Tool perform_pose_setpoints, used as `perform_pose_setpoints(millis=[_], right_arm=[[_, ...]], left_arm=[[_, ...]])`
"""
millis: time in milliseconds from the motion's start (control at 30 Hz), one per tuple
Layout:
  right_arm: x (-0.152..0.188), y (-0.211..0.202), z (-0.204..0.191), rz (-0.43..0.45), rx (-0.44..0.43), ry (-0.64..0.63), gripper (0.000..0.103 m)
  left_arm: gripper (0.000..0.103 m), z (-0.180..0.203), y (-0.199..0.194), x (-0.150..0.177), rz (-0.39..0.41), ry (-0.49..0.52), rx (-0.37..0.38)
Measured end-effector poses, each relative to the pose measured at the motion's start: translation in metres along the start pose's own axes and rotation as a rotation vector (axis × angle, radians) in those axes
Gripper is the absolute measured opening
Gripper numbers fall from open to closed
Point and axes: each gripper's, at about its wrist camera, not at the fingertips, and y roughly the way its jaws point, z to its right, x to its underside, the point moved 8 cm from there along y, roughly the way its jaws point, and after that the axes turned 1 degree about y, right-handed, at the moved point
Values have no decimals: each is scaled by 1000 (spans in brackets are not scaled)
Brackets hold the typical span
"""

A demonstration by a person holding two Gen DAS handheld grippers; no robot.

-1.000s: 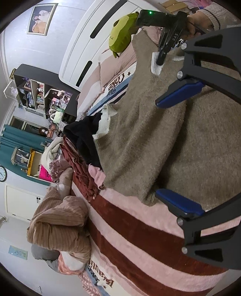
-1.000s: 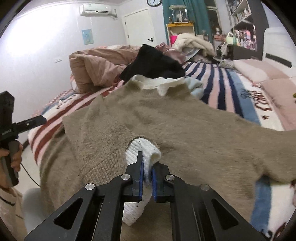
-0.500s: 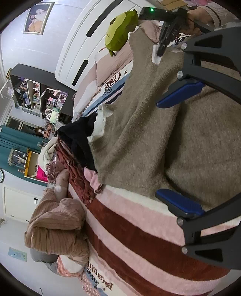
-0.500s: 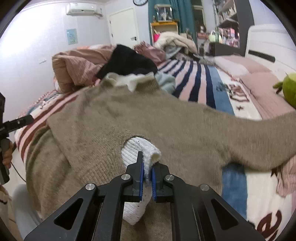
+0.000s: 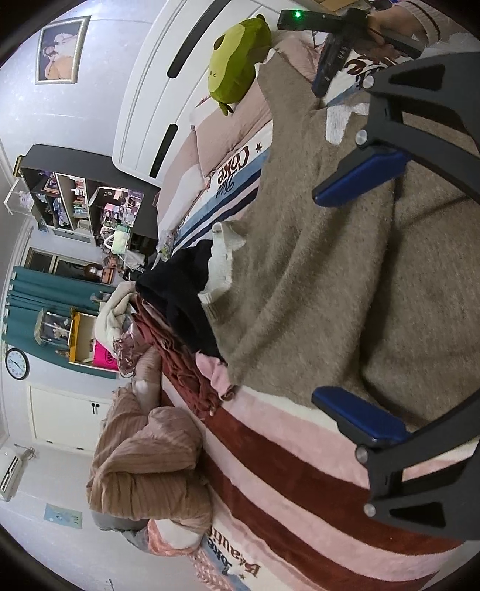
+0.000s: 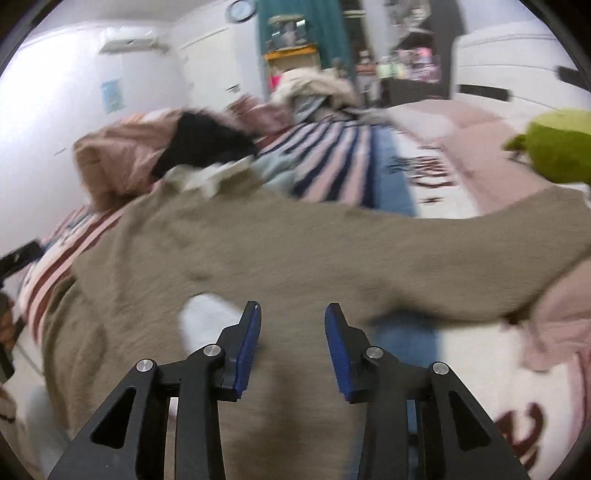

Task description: Fold small clothes

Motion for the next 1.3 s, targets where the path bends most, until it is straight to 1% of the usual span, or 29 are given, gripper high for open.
perform_pose_setpoints(millis=[133, 233, 300, 400, 467, 500, 633, 767, 800, 833, 867, 900, 967, 1033, 1133, 1233, 1300], right_arm=[[-2, -15, 59, 48, 99, 70, 34], [1, -18, 92, 42, 130, 107, 34], [4, -13, 111, 20, 123, 143, 35], [11, -2, 130, -24, 110, 202, 40], [14, 4, 141, -37, 138, 223, 53], [13, 6, 145, -32, 142, 230, 55], [6, 18, 159, -27, 108, 278, 56], [-6, 28, 166, -9, 82, 295, 55], [-10, 29, 166, 1, 81, 292, 54], [-13, 27, 167, 13, 86, 278, 44], [-16, 28, 165, 16, 94, 264, 31], [-19, 27, 165, 20, 111, 245, 26], [-25, 27, 160, 32, 125, 222, 8], [-33, 20, 154, 59, 116, 205, 6], [-47, 7, 133, 110, 100, 150, 4], [-64, -6, 101, 154, 48, 84, 3], [-75, -15, 73, 189, 10, 22, 3]], left_arm=[[98, 10, 6, -1, -9, 4, 7], [99, 19, 9, -4, -10, 19, 8], [99, 26, 12, -6, -12, 25, 9], [99, 38, 17, -9, -16, 36, 15], [99, 47, 21, -11, -20, 54, 10], [99, 50, 22, -11, -22, 59, 10], [99, 61, 29, -15, -30, 75, 5], [99, 67, 33, -18, -35, 72, 13], [99, 68, 33, -18, -34, 74, 12], [99, 68, 32, -19, -32, 77, 10], [99, 68, 31, -19, -30, 78, 8], [99, 68, 31, -19, -29, 78, 8], [99, 66, 31, -20, -27, 72, 8], [99, 64, 28, -21, -21, 66, 10], [99, 61, 23, -21, -8, 58, 20], [99, 58, 17, -20, 3, 51, 27], [99, 54, 10, -19, 15, 48, 26]])
